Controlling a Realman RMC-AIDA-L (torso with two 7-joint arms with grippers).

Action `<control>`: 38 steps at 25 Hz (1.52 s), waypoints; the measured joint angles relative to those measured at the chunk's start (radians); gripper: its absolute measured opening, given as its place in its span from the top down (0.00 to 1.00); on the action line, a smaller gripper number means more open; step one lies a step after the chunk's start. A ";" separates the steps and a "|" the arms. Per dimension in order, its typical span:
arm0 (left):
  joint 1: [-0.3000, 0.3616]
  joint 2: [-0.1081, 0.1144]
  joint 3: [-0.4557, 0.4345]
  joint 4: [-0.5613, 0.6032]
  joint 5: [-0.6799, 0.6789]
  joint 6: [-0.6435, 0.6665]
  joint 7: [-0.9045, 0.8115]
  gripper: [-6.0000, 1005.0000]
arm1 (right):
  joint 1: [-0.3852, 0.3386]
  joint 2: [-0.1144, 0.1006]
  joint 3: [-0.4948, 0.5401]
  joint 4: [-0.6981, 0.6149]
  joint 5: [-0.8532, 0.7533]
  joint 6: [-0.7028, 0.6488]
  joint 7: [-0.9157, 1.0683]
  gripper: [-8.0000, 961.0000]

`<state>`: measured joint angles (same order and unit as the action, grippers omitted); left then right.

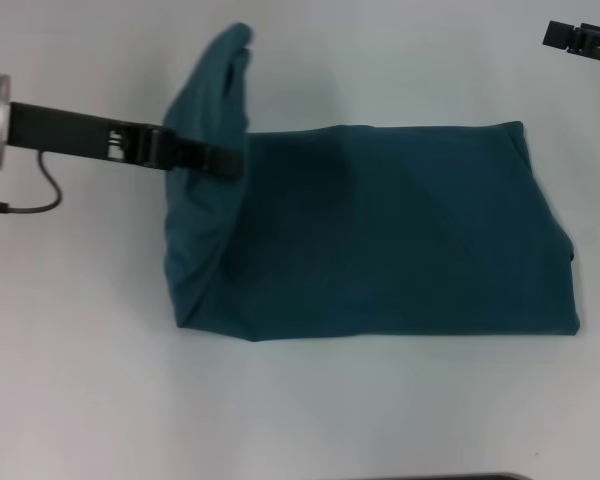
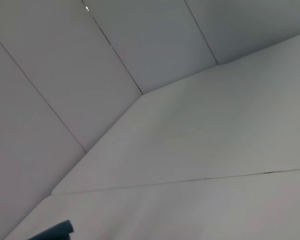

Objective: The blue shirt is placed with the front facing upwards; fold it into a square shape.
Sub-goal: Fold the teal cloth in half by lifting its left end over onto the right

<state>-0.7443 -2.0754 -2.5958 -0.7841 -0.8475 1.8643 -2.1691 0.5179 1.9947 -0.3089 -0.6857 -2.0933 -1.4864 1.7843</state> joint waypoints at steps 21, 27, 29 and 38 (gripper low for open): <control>-0.039 -0.084 0.126 0.072 -0.199 -0.082 0.015 0.99 | 0.014 0.006 -0.004 0.000 0.001 0.000 -0.002 0.03; -0.056 -0.086 0.192 0.144 -0.273 -0.114 0.058 0.99 | 0.023 0.006 -0.009 0.000 0.001 0.000 -0.003 0.03; -0.061 -0.086 0.213 0.148 -0.305 -0.112 0.060 0.99 | 0.024 0.005 -0.010 0.000 0.001 0.000 -0.003 0.03; -0.080 -0.085 0.234 0.116 -0.374 -0.059 0.020 0.99 | 0.031 -0.002 -0.012 0.000 0.001 0.000 0.001 0.03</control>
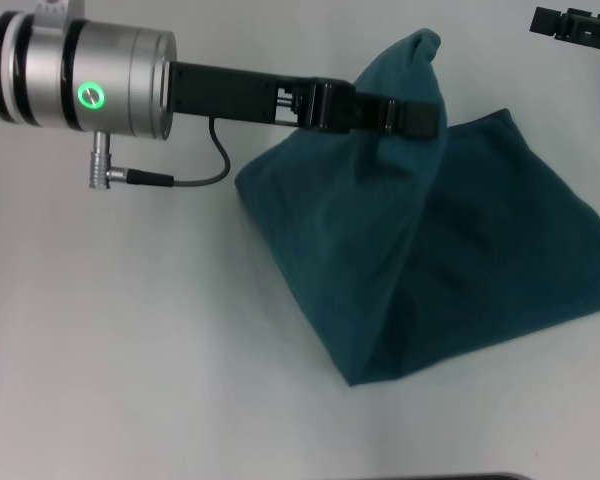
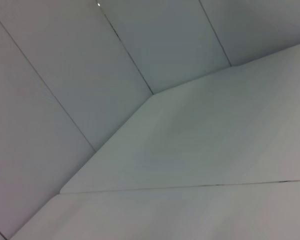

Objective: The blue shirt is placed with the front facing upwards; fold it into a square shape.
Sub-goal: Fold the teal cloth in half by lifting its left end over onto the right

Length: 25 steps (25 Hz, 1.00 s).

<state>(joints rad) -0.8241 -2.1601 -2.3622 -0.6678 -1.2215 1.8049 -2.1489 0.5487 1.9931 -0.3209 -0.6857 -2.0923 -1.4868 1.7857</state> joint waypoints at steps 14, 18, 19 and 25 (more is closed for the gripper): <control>-0.030 -0.009 0.069 0.035 -0.083 -0.073 -0.008 0.99 | 0.005 0.003 0.000 0.000 0.000 0.000 0.005 0.03; -0.030 -0.011 0.156 0.063 -0.147 -0.126 0.011 0.96 | 0.005 0.004 0.000 0.000 0.000 0.000 0.005 0.03; -0.031 -0.011 0.175 0.064 -0.161 -0.138 0.013 0.96 | 0.006 0.004 0.000 0.000 0.000 0.000 0.005 0.03; -0.031 -0.013 0.249 0.085 -0.225 -0.200 0.025 0.93 | 0.006 0.004 0.002 0.000 0.000 -0.002 0.004 0.03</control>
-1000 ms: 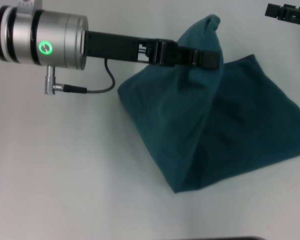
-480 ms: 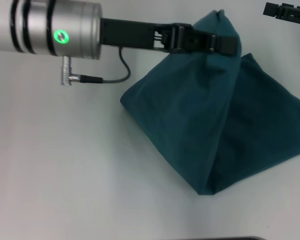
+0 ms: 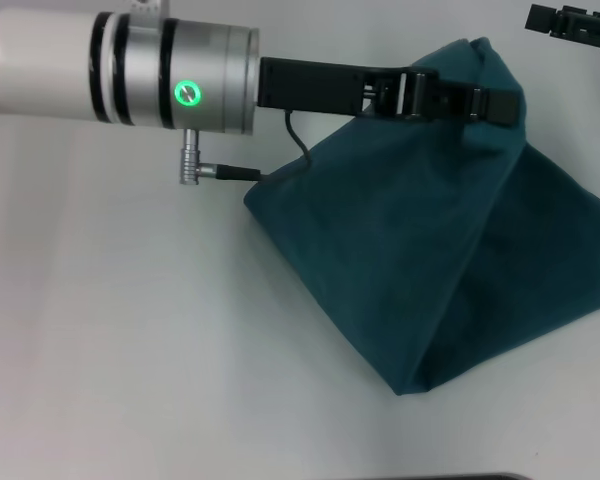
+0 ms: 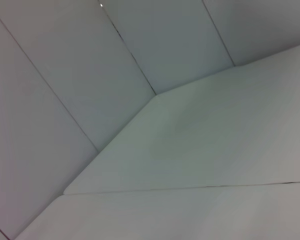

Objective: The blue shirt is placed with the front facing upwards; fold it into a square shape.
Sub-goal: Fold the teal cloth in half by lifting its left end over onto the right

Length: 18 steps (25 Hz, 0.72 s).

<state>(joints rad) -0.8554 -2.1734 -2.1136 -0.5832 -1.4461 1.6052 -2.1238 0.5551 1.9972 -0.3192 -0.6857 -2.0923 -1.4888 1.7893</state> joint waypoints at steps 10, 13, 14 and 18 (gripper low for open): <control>-0.009 -0.002 0.051 0.032 -0.054 -0.070 0.008 0.87 | 0.003 -0.002 0.003 -0.001 0.000 -0.005 0.002 0.03; -0.011 -0.002 0.058 0.068 -0.091 -0.083 0.054 0.86 | 0.003 -0.004 0.003 -0.002 0.010 -0.006 0.003 0.03; -0.011 -0.002 0.061 0.082 -0.110 -0.090 0.076 0.85 | 0.004 -0.006 0.002 -0.002 0.016 -0.006 0.003 0.03; -0.014 -0.002 0.066 0.132 -0.157 -0.122 0.122 0.83 | 0.003 -0.012 -0.001 -0.005 0.033 -0.007 0.007 0.03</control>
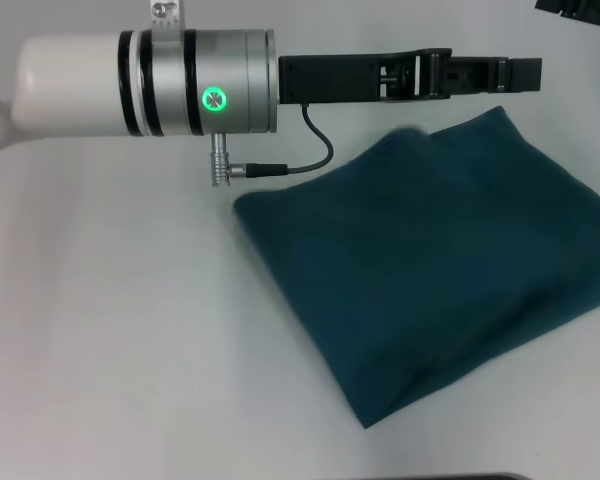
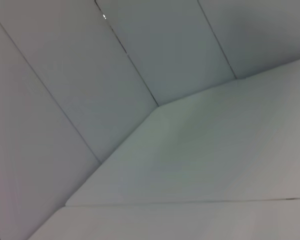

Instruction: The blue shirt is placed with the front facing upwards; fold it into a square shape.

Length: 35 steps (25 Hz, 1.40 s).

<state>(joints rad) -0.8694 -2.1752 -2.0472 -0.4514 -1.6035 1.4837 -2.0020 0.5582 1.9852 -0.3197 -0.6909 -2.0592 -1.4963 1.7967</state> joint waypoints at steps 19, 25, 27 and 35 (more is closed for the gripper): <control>0.273 0.061 0.000 -0.233 0.034 0.046 0.050 0.20 | -0.054 -0.101 -0.143 0.003 -0.065 -0.128 0.187 0.03; 0.357 0.106 -0.012 -0.234 0.049 0.073 0.107 0.05 | -0.036 -0.122 -0.165 0.002 -0.194 -0.175 0.294 0.03; 0.397 0.123 -0.016 -0.229 0.050 0.069 0.132 0.05 | -0.023 -0.115 -0.200 0.002 -0.229 -0.173 0.333 0.03; 0.457 0.137 -0.106 -0.208 0.065 0.061 0.172 0.05 | 0.022 -0.096 -0.264 0.036 -0.297 -0.123 0.403 0.03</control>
<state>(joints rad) -0.4125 -2.0382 -2.1528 -0.6593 -1.5388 1.5448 -1.8301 0.5804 1.8891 -0.5839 -0.6547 -2.3563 -1.6198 2.1995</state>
